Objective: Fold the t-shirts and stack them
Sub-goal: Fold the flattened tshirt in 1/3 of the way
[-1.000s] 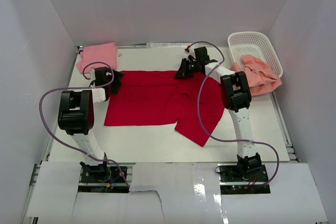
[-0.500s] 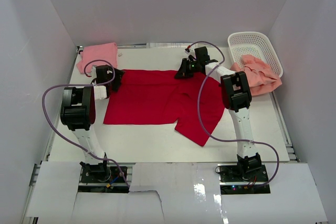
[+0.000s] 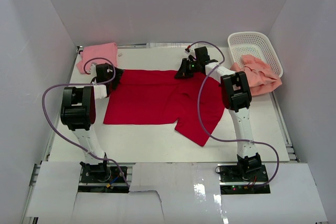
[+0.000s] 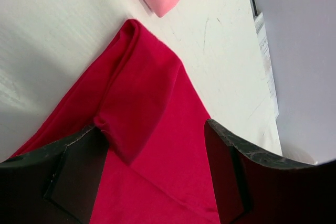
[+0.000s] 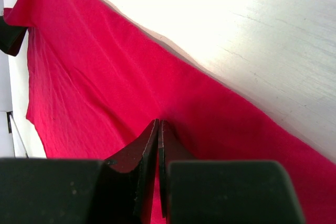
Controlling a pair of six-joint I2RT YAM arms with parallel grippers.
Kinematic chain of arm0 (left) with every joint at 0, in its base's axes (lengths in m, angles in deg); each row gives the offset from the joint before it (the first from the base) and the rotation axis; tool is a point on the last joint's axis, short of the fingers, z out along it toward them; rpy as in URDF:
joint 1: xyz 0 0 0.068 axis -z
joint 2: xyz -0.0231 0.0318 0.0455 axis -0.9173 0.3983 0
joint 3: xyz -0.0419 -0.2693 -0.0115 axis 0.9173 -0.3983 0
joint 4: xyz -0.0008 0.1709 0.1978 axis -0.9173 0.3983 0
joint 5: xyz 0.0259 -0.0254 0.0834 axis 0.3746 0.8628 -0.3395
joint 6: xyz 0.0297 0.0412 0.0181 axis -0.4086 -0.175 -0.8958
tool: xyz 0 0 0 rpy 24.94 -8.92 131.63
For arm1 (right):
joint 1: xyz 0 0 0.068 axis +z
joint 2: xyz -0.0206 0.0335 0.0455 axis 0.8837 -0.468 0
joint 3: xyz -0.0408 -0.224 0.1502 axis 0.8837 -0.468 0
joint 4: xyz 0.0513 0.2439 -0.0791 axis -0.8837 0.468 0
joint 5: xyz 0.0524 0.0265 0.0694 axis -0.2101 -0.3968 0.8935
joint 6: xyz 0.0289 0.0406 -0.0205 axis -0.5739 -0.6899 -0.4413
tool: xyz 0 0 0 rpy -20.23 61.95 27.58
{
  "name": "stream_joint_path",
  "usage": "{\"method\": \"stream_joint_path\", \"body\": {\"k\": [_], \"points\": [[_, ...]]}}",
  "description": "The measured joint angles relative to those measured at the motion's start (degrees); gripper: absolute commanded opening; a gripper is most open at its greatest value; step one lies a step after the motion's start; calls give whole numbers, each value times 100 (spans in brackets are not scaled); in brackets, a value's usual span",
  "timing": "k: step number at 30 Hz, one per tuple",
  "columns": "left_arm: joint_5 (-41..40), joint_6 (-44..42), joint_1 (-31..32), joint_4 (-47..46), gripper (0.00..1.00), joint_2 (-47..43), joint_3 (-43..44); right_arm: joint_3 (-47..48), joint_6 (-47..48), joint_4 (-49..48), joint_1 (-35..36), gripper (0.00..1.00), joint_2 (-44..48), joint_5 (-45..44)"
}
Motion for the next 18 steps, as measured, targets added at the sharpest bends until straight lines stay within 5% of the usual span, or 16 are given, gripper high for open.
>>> {"method": "stream_joint_path", "body": {"k": [5,13,18], "points": [[-57,-96,0,2,80,0,111,0,4,4,0,9,0,0],[-98,-144,0,-90,58,136,352,0,13,7,0,9,0,2],[-133,-162,118,-98,57,184,341,0,31,9,-4,9,0,15]]}}
